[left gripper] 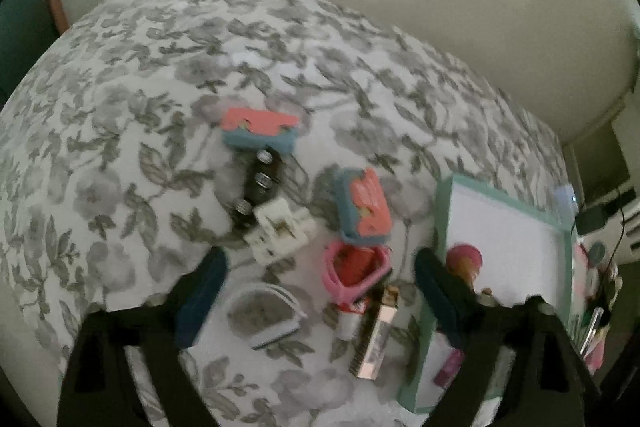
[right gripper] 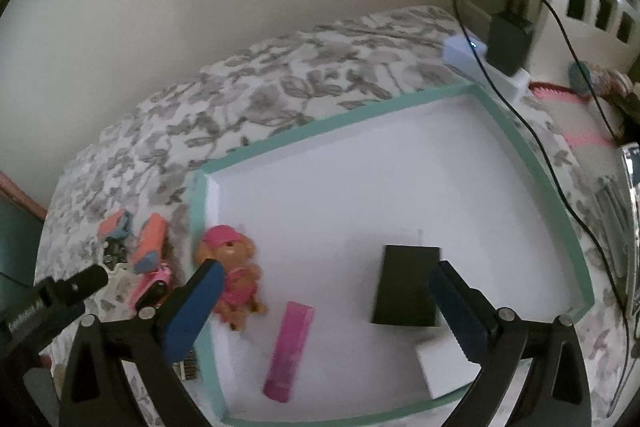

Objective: Organize rigid objects

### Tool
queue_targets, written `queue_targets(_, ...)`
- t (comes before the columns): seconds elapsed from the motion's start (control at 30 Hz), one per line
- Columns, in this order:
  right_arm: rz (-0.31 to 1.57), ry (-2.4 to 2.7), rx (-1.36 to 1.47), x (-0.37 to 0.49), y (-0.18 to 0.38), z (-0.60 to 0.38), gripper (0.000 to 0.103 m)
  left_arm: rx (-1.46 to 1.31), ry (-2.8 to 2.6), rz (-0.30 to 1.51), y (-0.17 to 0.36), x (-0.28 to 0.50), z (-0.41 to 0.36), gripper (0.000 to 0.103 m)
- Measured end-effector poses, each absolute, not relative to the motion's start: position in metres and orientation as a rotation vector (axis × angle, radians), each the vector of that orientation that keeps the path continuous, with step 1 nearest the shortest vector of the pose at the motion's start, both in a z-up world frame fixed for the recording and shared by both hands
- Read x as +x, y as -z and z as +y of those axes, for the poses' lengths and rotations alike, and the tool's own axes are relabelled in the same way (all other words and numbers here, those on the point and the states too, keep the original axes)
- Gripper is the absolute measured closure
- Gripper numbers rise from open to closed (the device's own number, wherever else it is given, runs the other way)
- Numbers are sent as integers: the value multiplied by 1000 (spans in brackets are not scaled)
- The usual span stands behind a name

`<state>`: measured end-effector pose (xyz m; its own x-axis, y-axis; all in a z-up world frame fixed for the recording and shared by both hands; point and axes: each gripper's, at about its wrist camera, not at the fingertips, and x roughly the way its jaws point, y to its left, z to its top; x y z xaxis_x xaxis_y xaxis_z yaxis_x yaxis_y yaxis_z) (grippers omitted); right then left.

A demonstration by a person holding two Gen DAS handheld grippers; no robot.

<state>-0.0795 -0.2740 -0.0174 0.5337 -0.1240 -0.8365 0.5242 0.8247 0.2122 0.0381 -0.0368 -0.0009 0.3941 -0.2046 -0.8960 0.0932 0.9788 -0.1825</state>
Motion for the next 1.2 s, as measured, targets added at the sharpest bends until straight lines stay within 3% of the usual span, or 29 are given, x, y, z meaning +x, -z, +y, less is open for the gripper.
queue_targets(0.33, 945, 279, 480, -65, 19, -239, 0, -277, 170, 1126, -1, 52, 11, 1)
queue_targets(0.57, 983, 198, 345, -50, 22, -196, 0, -140, 86, 1081, -10, 58, 32, 1)
queue_targets(1.0, 1092, 36, 247, -30, 42, -139, 0, -65, 80, 1313, 32, 60, 38, 1)
queue_targets(1.2, 1129, 29, 300, -32, 48, -143, 13, -26, 86, 1382, 52, 55, 31, 1)
